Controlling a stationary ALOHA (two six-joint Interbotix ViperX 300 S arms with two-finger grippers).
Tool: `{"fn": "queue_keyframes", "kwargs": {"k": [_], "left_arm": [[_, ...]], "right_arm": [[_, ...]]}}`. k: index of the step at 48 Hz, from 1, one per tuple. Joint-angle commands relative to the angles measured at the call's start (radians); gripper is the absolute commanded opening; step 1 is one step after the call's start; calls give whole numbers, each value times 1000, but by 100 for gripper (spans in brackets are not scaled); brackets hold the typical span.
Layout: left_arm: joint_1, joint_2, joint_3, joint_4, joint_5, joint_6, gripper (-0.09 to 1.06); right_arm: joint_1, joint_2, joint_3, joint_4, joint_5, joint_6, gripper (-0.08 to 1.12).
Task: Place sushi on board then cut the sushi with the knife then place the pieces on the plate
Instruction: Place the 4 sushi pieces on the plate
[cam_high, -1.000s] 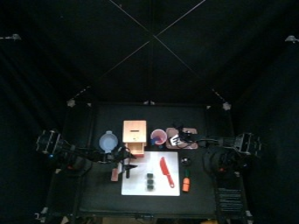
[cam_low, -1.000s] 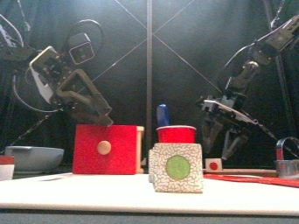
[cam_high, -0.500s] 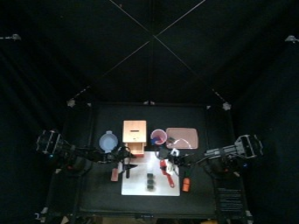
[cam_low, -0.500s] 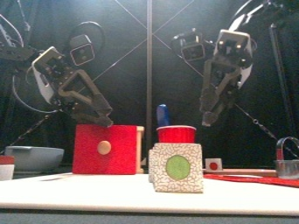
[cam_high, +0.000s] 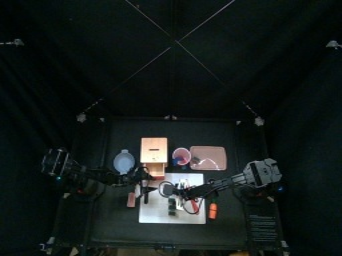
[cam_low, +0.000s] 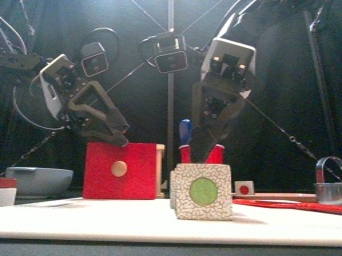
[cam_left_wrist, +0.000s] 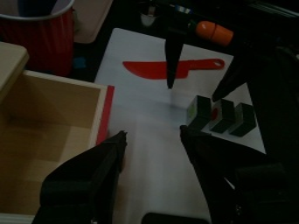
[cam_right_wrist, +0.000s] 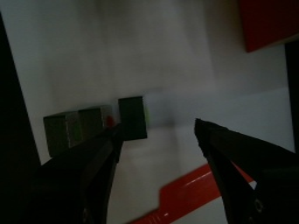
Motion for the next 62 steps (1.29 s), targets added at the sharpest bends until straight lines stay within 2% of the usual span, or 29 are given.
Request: {"fn": "queue_keyframes", "kwargs": {"k": [1,10,24,37,43,53,57,62], "left_arm": [[-2,-5,-8,-2,-9,2,88],[0,-3,-2,-3,-9,2,88],[-2,8,12,-37,-8,2,88],[0,8,18,-37,-5,2,88],[0,8,23,-38,-3,2,88],[0,8,23,-49,-3,2,88],[-2,8,23,-51,-2,2,88],[0,8,23,-49,2,2,88]], "right_arm": [[-3,-18,-25,5,-32,-2,95],[-5,3,-20,3,-48,-2,95],[-5,48,-31,-3,-58,-2,95],[-8,60,-29,3,-64,0,94],[-8,58,-28,9,-77,0,86],[-11,55,-15,17,-83,0,63],[-17,35,-5,17,-75,3,58],[-25,-28,25,12,-20,3,58]]}}
